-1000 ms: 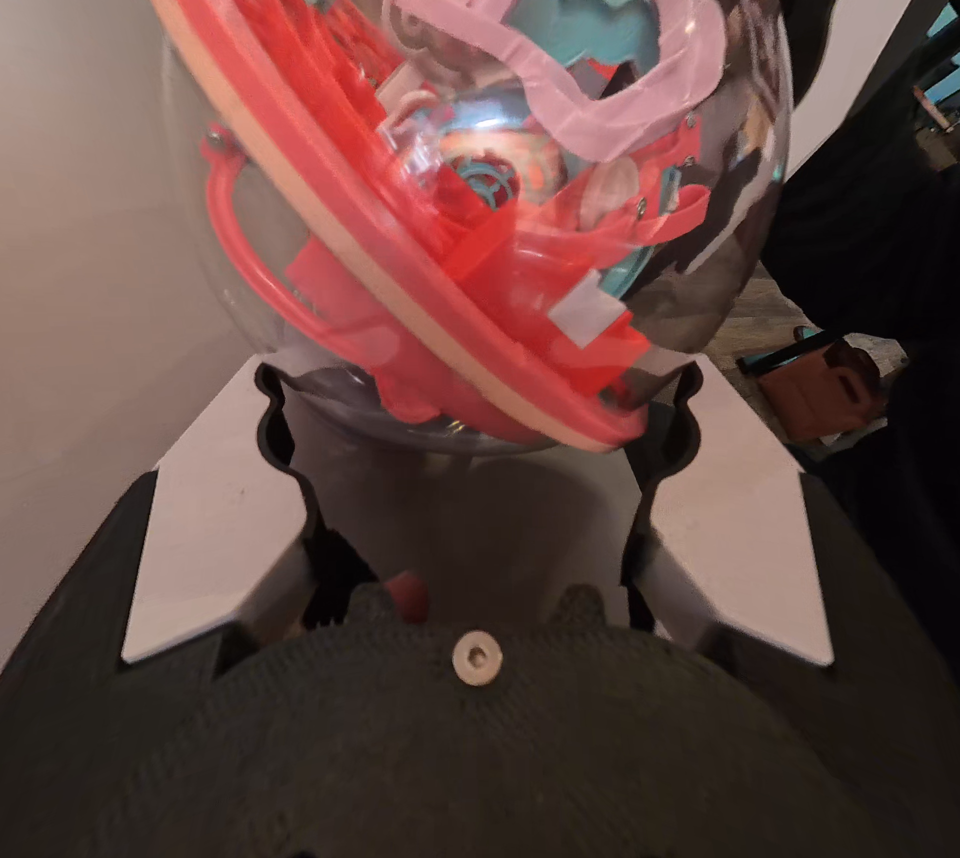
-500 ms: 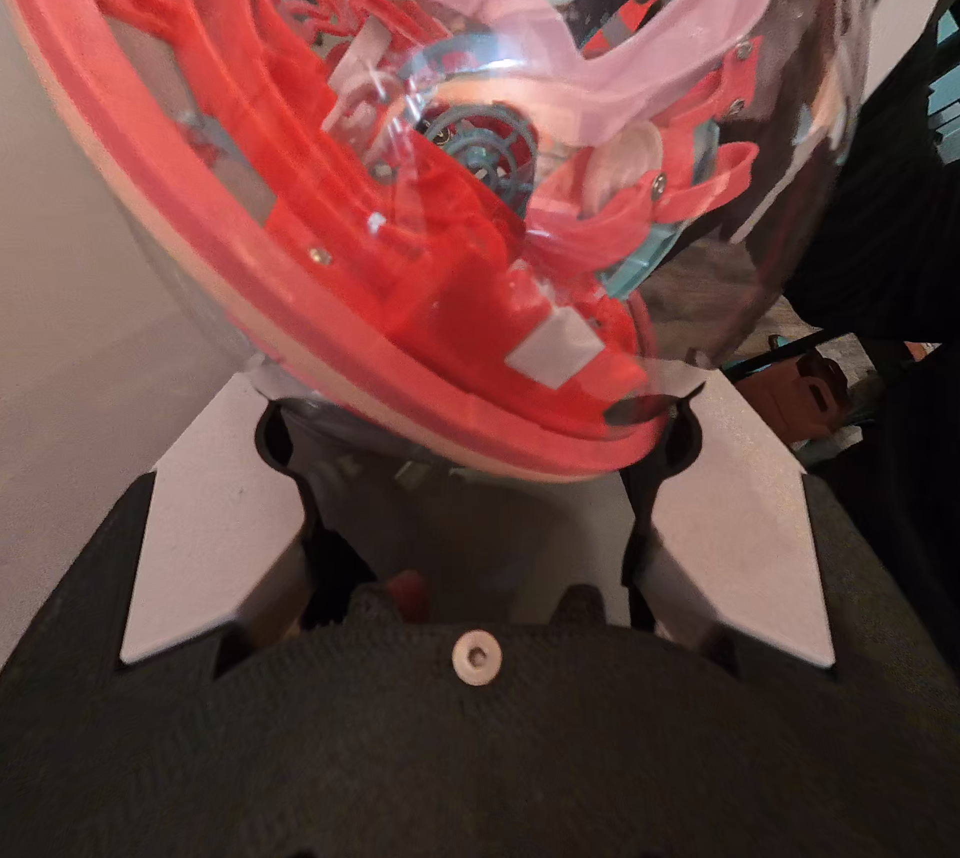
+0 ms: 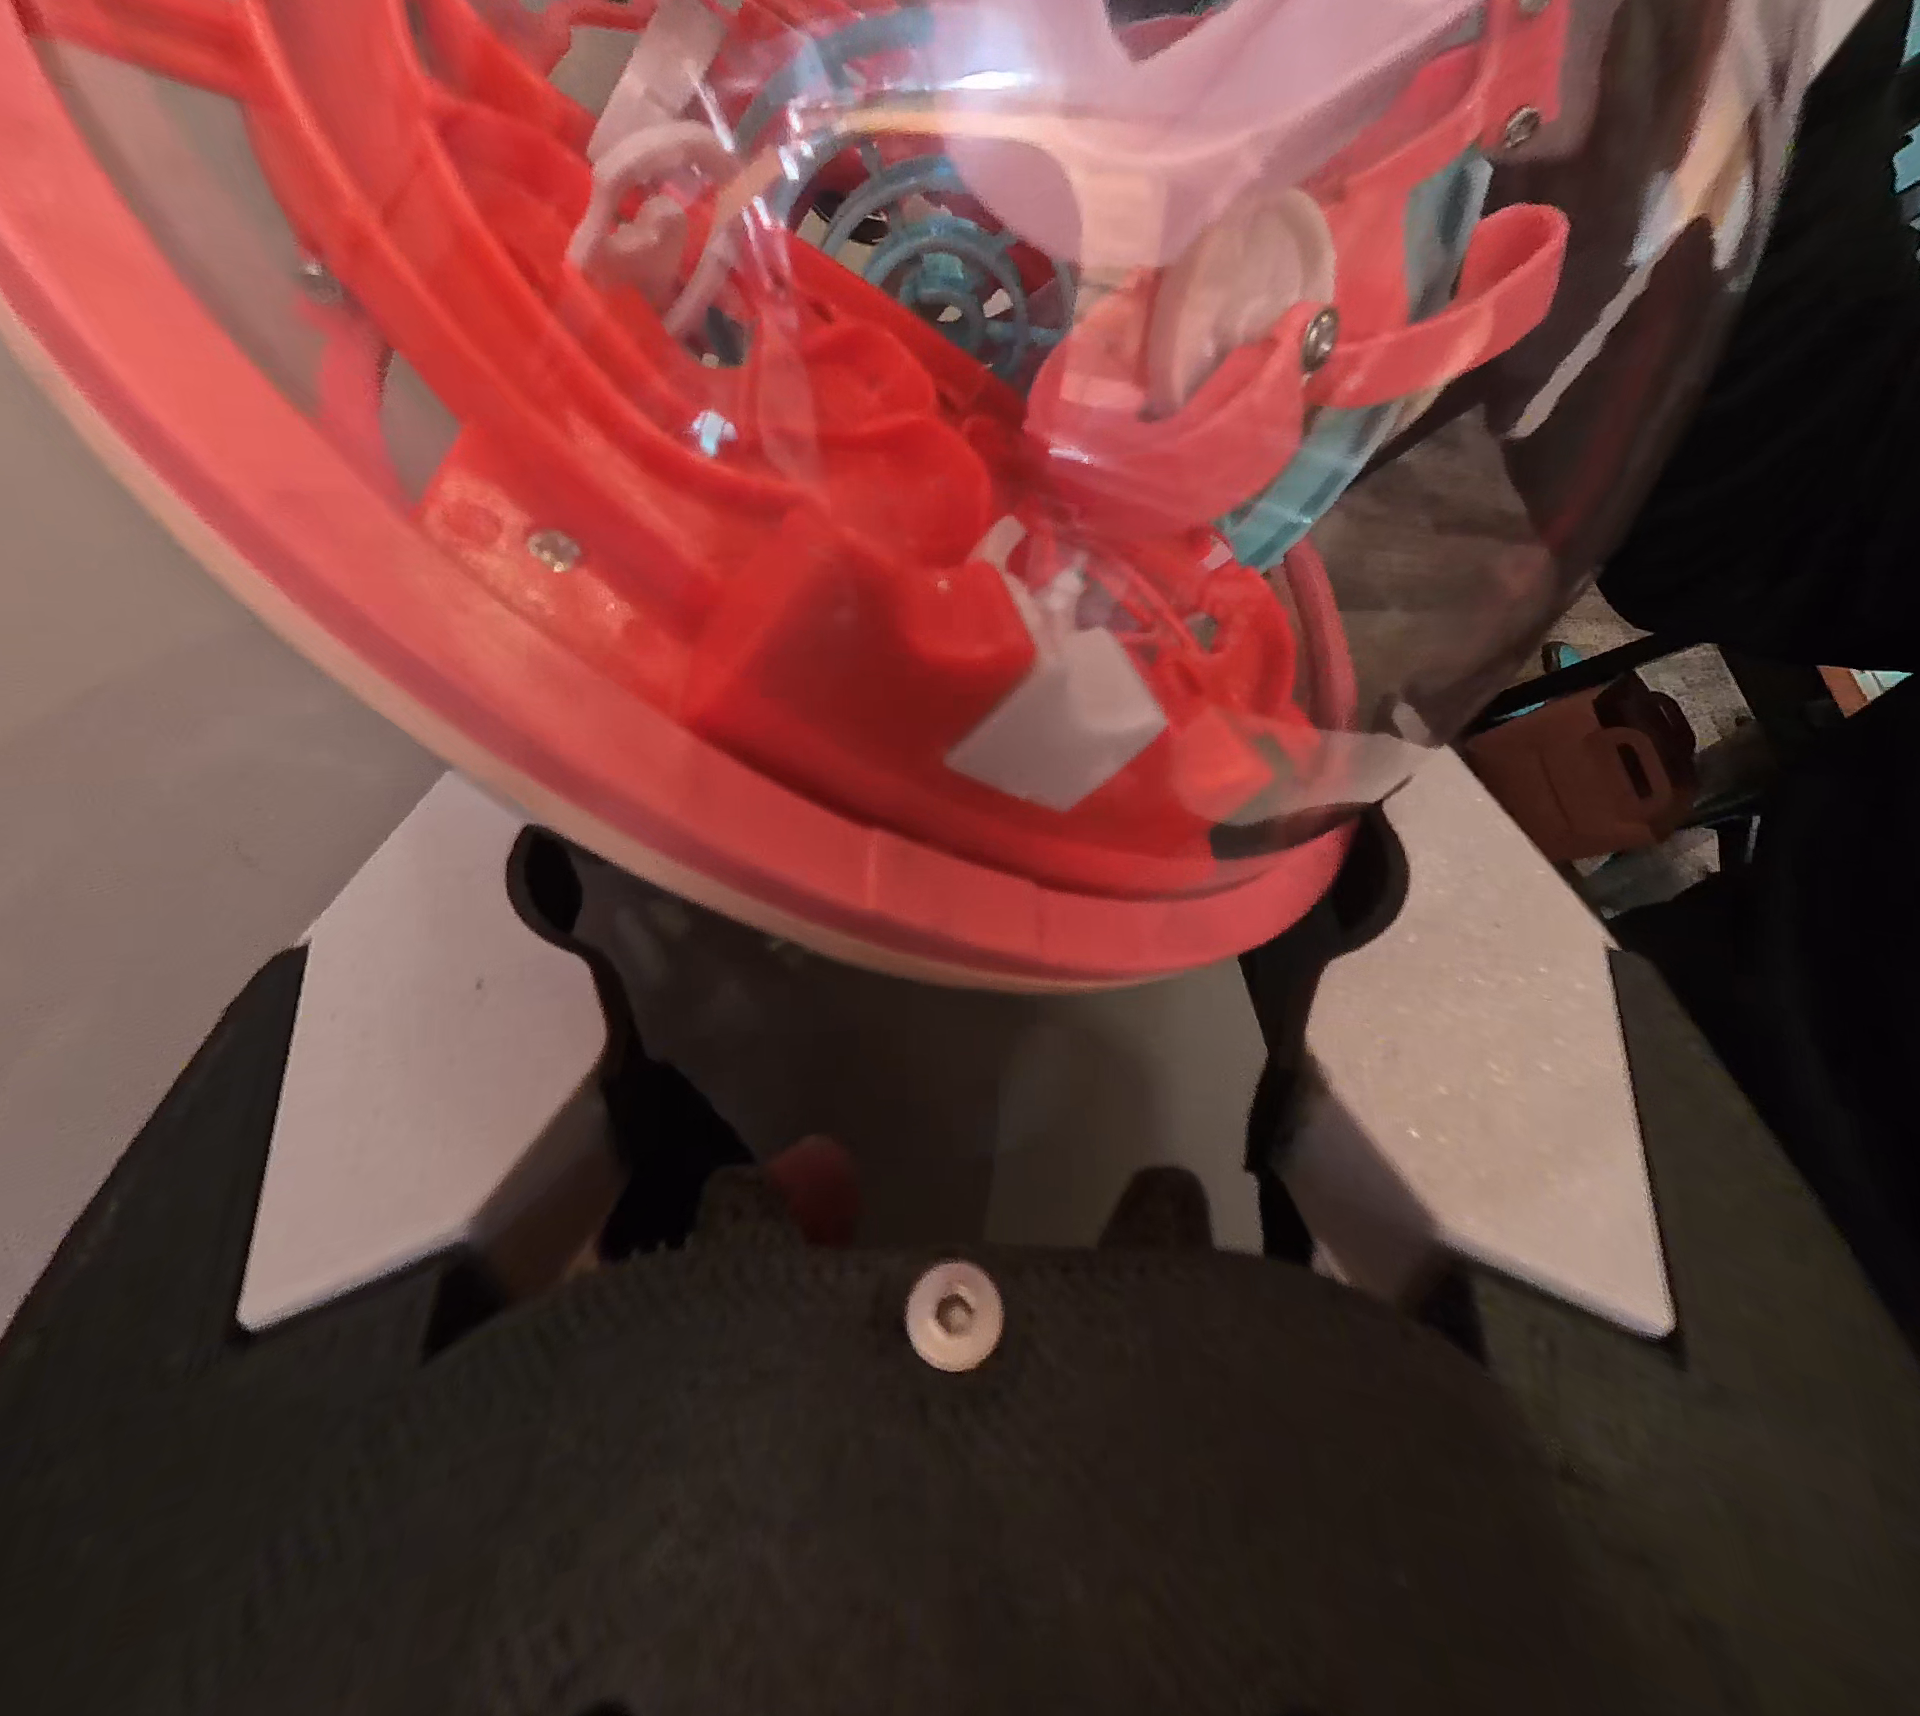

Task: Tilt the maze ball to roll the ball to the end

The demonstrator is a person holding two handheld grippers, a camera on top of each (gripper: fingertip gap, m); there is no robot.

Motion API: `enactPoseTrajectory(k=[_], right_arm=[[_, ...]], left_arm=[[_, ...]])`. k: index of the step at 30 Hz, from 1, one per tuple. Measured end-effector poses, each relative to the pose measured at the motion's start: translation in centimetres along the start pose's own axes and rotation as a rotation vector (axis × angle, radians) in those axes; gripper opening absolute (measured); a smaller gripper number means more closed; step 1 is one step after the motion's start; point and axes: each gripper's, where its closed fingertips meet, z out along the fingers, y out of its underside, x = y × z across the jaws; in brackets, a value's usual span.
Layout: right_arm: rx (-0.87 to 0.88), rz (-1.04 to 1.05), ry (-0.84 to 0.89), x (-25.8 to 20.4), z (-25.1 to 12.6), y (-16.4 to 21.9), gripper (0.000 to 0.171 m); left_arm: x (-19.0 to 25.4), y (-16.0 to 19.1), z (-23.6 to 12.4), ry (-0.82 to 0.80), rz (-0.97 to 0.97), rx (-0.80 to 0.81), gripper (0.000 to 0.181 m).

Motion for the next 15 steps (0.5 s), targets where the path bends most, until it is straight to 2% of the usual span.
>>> enactPoseTrajectory(k=[15], right_arm=[[0.039, 0.076, -0.069, 0.75, -0.15, -0.02, 0.138]], left_arm=[[0.23, -0.37, 0.15, 0.018, -0.049, -0.001, 0.148]])
